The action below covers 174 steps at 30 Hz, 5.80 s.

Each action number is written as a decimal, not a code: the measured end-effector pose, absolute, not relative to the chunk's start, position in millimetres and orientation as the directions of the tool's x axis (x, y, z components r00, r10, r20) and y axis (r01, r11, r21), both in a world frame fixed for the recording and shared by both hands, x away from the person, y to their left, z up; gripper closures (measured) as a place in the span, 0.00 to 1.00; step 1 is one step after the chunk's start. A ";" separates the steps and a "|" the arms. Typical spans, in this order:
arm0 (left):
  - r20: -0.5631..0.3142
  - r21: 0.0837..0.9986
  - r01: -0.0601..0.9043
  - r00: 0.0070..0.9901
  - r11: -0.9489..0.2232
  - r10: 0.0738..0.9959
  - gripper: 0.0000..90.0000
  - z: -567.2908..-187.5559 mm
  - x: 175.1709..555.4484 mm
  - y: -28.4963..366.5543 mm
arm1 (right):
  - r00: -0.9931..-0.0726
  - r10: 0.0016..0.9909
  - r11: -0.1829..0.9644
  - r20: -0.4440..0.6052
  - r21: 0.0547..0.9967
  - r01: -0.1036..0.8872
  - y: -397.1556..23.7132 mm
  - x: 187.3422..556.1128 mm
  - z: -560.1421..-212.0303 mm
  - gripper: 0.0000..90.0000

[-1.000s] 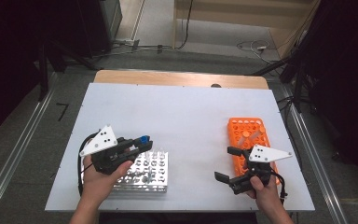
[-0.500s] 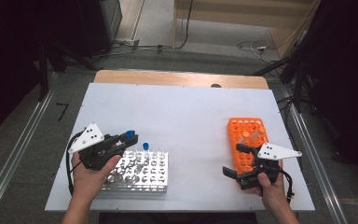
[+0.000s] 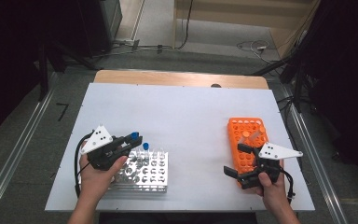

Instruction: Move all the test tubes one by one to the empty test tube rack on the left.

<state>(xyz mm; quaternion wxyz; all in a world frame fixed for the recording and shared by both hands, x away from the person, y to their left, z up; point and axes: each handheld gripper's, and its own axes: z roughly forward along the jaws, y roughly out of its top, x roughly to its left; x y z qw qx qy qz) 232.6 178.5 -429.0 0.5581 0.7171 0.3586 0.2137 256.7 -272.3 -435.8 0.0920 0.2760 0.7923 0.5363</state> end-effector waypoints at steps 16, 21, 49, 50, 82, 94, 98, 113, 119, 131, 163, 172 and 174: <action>-0.100 0.889 0.392 0.670 -0.236 0.736 0.85 -436.5 237.4 178.3 | -0.822 0.550 0.271 0.148 0.899 0.343 -276.1 259.0 -438.1 0.00; -0.129 0.876 0.422 0.670 -0.232 0.731 0.84 -437.5 238.9 179.8 | -0.817 0.556 0.270 0.150 0.898 0.349 -277.2 259.5 -438.4 0.00; -0.203 0.929 0.360 0.691 -0.087 0.694 0.02 -425.8 232.1 177.4 | -0.707 0.691 0.197 0.152 0.902 0.385 -317.8 280.7 -434.9 0.04; -0.206 0.931 0.356 0.698 -0.083 0.686 0.01 -425.8 232.2 178.0 | -0.701 0.695 0.188 0.159 0.901 0.391 -320.8 281.8 -435.4 0.04; -0.200 0.935 0.346 0.688 -0.073 0.698 0.00 -425.0 230.5 175.0 | -0.505 0.858 0.221 0.092 0.822 0.525 -336.6 338.3 -456.5 0.70; -0.191 0.938 0.338 0.687 -0.076 0.701 0.00 -423.2 229.5 173.2 | -0.498 0.866 0.257 0.032 0.827 0.501 -330.6 335.5 -456.5 0.80; -0.186 0.941 0.329 0.690 -0.075 0.700 0.00 -420.3 228.2 173.9 | -0.504 0.863 0.239 0.042 0.844 0.480 -334.7 332.0 -454.2 0.80; -0.172 0.947 0.312 0.696 -0.078 0.698 0.00 -414.4 224.8 170.0 | -0.599 0.797 0.222 0.077 0.886 0.408 -342.4 290.1 -428.9 0.80; -0.169 0.949 0.306 0.699 -0.077 0.695 0.00 -413.6 224.2 166.7 | -0.654 0.751 0.230 0.092 0.892 0.389 -337.4 276.9 -421.1 0.80; -0.158 0.951 0.297 0.708 -0.087 0.688 0.03 -413.0 223.1 157.1 | -0.740 0.668 0.273 0.081 0.898 0.345 -303.9 269.2 -416.1 0.80; -0.149 0.951 0.269 0.833 -0.156 0.533 0.42 -416.7 215.3 82.9 | -0.902 0.426 0.416 0.076 0.868 0.270 -197.7 249.2 -428.6 0.80; -0.153 0.948 0.262 0.873 -0.180 0.463 0.56 -419.5 213.6 63.5 | -0.925 0.370 0.448 0.080 0.858 0.253 -179.7 242.3 -430.7 0.80; -0.156 0.946 0.264 0.879 -0.186 0.451 0.58 -420.2 213.1 58.9 | -0.929 0.361 0.451 0.082 0.856 0.251 -176.9 240.8 -430.6 0.80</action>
